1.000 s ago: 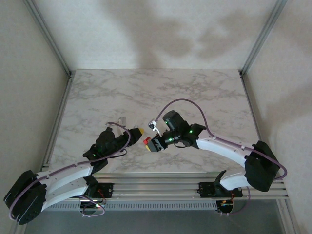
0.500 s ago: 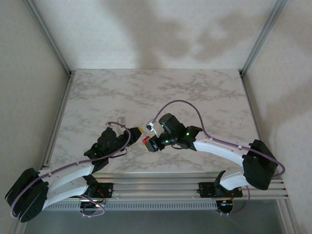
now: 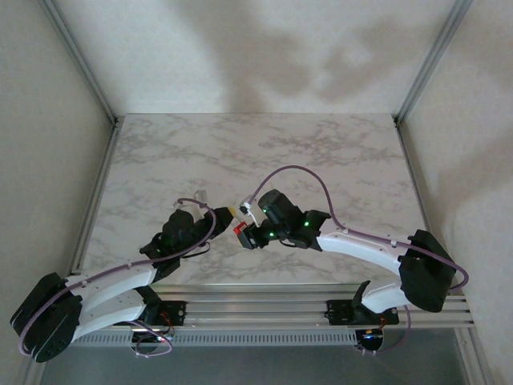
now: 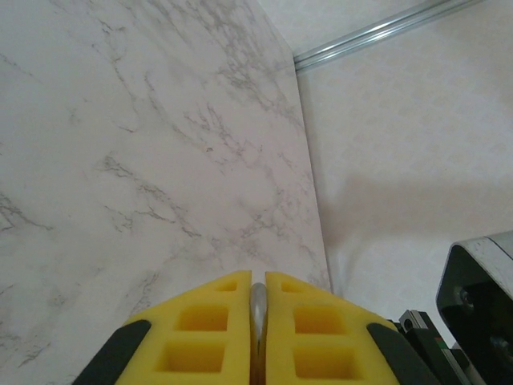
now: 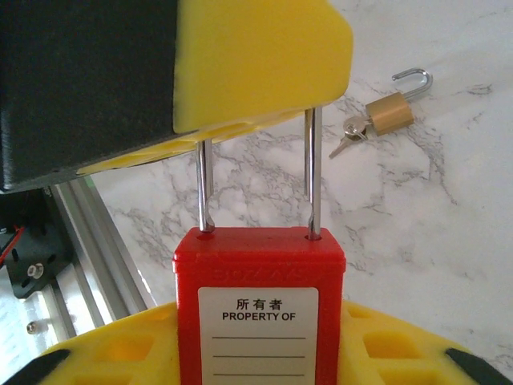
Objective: Lock with the key
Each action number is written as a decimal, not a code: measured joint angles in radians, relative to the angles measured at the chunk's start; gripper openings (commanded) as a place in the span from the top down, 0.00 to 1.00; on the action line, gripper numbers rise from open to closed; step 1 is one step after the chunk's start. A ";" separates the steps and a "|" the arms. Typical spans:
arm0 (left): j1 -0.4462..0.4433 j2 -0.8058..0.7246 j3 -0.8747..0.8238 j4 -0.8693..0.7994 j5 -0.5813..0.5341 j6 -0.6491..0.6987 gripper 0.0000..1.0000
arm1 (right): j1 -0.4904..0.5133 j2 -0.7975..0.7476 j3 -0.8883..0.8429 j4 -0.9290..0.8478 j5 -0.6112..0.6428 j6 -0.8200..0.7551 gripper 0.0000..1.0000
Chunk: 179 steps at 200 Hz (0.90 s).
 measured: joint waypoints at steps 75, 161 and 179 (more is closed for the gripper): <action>-0.003 0.045 0.031 -0.008 -0.014 0.001 1.00 | 0.017 -0.003 -0.017 0.029 0.090 0.001 1.00; -0.034 0.084 0.067 0.001 -0.023 0.020 1.00 | 0.020 -0.048 -0.035 0.030 0.136 -0.001 1.00; -0.038 0.084 0.069 0.008 -0.023 0.026 1.00 | 0.020 -0.055 -0.035 0.027 0.140 -0.004 1.00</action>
